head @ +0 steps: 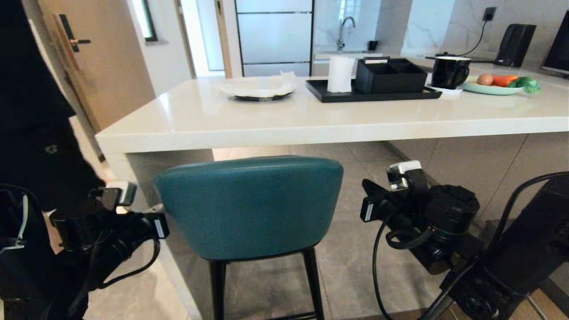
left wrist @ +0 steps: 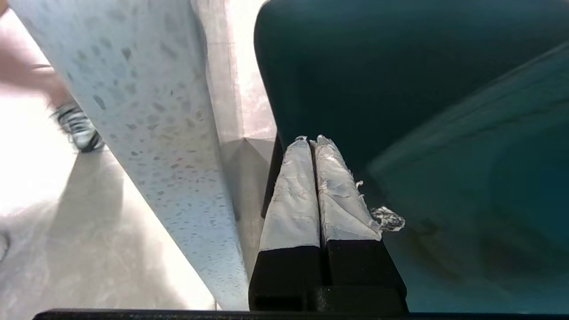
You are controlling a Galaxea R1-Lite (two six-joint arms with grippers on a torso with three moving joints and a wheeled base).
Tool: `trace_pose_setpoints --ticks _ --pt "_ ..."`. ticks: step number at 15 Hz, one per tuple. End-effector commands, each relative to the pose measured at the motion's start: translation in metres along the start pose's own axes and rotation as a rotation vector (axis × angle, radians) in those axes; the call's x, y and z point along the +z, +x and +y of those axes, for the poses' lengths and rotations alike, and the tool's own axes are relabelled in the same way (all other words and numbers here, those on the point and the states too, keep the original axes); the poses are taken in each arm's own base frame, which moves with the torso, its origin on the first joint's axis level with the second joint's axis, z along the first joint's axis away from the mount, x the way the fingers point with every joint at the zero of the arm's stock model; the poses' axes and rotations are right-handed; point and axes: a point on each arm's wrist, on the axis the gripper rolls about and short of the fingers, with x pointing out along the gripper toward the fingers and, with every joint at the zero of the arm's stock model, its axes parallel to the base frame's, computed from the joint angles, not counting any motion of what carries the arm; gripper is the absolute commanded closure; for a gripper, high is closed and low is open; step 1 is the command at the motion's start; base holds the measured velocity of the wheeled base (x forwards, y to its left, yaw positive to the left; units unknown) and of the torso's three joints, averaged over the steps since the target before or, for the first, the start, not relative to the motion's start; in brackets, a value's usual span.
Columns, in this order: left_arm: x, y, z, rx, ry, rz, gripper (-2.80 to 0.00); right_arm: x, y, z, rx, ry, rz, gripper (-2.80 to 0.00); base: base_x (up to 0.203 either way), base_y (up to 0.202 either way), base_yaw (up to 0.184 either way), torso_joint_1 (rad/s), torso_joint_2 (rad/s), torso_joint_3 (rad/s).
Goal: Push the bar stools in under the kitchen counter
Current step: Pull the blue chair out from under the dining table
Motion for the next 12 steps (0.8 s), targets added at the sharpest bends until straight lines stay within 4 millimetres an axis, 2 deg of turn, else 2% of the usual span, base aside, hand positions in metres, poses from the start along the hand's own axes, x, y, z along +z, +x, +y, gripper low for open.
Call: trace_pose_setpoints --ticks 1,7,10,12 --pt "-0.001 0.008 0.003 0.002 -0.002 -0.010 0.00 -0.003 0.012 -0.007 -0.028 0.001 -0.016 0.00 0.000 0.000 0.000 0.000 0.00 0.000" --pt "0.014 0.021 -0.006 -0.034 0.001 -0.088 0.00 0.001 0.029 -0.017 -0.064 0.007 -0.051 0.00 0.000 0.000 0.000 0.000 0.00 0.000" --pt "0.011 0.024 -0.015 -0.064 0.004 -0.080 0.00 -0.008 0.040 -0.009 -0.047 0.002 -0.029 0.00 0.000 0.000 0.000 0.000 0.00 0.000" --pt "0.011 0.024 -0.028 -0.104 0.008 -0.080 0.00 -0.014 0.044 -0.007 -0.040 0.002 -0.019 0.00 0.000 0.000 0.000 0.000 0.00 0.000"
